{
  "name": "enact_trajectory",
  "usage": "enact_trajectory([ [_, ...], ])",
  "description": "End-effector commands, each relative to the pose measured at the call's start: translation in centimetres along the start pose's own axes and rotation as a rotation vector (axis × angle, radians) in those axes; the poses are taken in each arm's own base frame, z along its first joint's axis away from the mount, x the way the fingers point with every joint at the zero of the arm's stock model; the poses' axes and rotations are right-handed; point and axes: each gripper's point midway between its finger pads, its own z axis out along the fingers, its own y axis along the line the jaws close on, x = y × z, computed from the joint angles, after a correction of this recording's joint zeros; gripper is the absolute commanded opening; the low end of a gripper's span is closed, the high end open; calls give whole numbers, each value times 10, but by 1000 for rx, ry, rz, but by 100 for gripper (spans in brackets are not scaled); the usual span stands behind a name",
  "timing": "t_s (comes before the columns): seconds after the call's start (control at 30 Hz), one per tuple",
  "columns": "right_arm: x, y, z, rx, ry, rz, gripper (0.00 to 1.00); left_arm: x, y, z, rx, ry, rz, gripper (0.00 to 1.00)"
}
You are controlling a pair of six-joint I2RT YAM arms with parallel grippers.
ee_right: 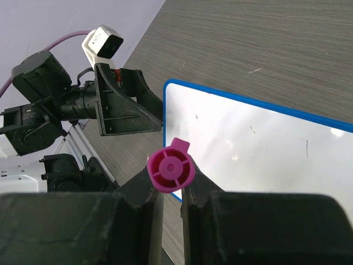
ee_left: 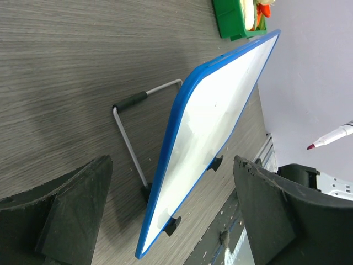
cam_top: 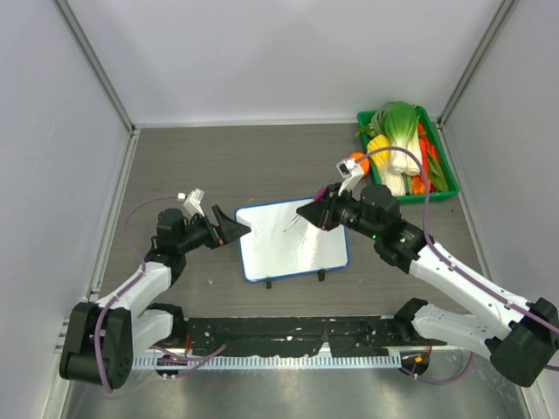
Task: Write a sentence on the whiteboard
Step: Hold the whiteboard on the whiteboard stand.
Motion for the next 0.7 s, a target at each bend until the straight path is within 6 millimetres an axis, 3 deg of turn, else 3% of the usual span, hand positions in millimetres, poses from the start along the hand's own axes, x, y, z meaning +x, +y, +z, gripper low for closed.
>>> enact_trajectory([
  [0.0,-16,10,-3,-32,-77,8,1,-8,-13,2,75,-36,59,93],
  [0.23,-13,4,-1,-11,-84,20,1,-9,-18,6,136,-39,84,88],
  [0.47,-19,5,-1,-5,-109,8,1,6,-19,16,207,12,121,78],
  [0.67,-13,2,6,4,-98,2,1,13,-21,17,222,31,136,73],
])
